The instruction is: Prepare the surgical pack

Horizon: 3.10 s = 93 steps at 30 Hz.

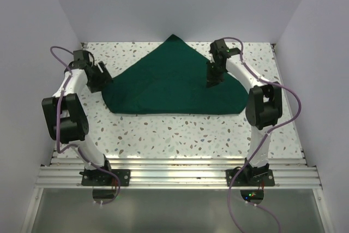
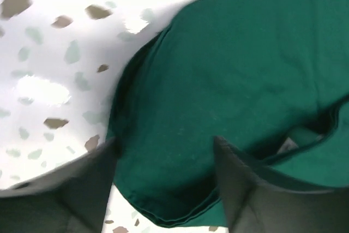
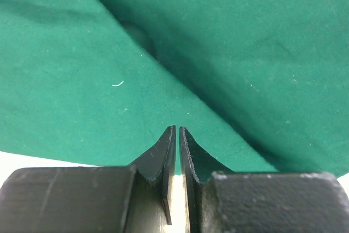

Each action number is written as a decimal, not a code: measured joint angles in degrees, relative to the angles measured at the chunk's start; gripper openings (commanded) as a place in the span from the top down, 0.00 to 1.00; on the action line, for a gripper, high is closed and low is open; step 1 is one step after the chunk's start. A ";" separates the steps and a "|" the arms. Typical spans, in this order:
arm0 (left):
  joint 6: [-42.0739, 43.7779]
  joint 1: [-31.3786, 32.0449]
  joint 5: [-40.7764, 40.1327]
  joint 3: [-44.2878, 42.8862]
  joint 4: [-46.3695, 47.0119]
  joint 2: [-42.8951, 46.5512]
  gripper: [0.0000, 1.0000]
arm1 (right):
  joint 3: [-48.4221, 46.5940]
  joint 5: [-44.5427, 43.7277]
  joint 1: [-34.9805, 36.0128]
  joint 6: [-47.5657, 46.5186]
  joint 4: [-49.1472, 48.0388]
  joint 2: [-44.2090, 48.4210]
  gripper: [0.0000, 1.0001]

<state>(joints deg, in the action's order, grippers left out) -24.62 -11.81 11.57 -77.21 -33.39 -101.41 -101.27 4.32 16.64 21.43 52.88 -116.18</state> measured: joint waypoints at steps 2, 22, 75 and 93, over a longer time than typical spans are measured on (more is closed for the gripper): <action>-0.13 -0.35 -1.62 0.48 -0.22 -0.31 0.12 | 0.00 0.28 0.00 -0.31 -0.28 0.02 0.89; 2.12 -4.09 -8.90 0.33 0.92 -10.54 0.27 | 1.33 4.17 -0.09 -1.57 -2.58 0.13 0.91; -13.16 17.94 1.84 -10.64 1.44 4.24 1.00 | -3.06 -4.87 -2.54 -2.62 4.11 -13.25 0.96; -18.29 37.46 2.58 -27.17 -0.63 -11.45 1.00 | -6.10 -3.34 -2.95 -2.89 6.82 -15.45 0.96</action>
<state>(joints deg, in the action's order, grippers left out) -42.92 25.65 14.15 -104.38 -34.02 -112.86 -107.37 0.97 13.69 18.55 59.70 -131.63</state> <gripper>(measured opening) 0.010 0.043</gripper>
